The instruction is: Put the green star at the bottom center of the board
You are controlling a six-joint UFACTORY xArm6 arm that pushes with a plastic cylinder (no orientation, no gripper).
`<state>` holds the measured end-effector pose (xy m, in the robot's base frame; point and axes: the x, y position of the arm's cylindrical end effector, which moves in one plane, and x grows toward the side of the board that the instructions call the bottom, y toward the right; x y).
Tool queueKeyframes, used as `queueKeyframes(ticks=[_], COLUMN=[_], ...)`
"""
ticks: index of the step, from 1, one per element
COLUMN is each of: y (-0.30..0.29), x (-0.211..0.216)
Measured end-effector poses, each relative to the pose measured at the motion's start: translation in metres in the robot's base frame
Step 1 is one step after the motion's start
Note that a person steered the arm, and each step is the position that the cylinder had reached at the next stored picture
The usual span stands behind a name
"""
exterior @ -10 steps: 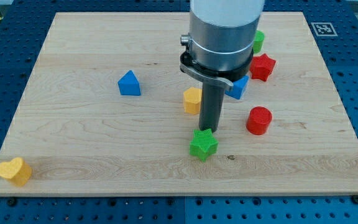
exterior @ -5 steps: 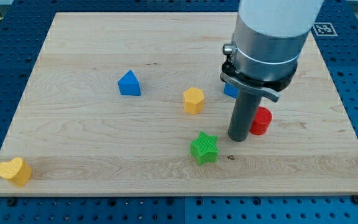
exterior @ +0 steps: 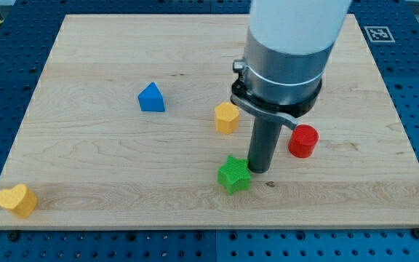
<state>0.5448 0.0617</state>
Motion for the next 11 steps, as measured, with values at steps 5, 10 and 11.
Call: queueKeyframes(ticks=[5, 10, 11], y=[-0.017, -0.073, -0.064], x=[-0.01, -0.004, -0.028])
